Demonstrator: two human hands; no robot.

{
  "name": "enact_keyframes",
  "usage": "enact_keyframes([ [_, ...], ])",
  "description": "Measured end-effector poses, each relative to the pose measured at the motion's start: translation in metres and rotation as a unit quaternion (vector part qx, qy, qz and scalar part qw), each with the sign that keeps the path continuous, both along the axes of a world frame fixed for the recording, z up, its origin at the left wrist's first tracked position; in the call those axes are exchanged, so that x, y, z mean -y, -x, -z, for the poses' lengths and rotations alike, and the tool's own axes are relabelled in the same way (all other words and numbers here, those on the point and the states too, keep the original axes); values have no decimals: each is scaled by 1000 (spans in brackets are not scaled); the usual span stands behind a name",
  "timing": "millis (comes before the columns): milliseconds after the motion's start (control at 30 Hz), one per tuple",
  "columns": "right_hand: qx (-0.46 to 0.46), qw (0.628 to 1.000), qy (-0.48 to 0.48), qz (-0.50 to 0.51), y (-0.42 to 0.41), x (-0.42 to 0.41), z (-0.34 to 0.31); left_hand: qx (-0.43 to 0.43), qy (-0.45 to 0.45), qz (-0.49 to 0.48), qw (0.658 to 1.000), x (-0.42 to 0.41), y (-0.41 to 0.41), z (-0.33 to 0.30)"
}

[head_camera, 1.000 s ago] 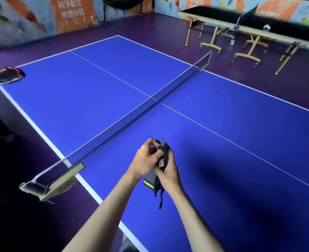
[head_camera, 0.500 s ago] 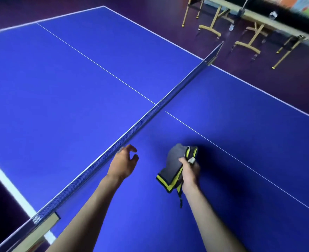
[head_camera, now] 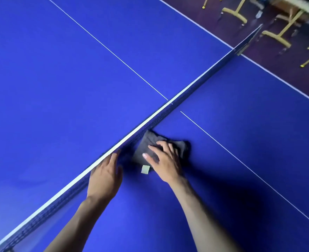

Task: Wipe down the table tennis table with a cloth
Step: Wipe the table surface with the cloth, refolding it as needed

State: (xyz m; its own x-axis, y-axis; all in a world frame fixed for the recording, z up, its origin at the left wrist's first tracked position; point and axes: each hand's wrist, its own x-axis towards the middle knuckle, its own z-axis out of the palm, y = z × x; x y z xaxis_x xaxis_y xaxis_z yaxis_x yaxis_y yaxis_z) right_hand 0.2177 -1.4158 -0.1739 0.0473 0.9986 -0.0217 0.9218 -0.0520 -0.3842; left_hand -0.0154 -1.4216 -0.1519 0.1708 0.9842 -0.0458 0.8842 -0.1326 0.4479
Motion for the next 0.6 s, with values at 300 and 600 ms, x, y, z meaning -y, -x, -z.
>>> enact_keyframes([
  [300,120,989,-71,53,-93,-98,45,-53,-34,42,997,-3,9,57],
  [600,107,978,-120,132,-36,-66,45,59,-14,43,997,2,11,60],
])
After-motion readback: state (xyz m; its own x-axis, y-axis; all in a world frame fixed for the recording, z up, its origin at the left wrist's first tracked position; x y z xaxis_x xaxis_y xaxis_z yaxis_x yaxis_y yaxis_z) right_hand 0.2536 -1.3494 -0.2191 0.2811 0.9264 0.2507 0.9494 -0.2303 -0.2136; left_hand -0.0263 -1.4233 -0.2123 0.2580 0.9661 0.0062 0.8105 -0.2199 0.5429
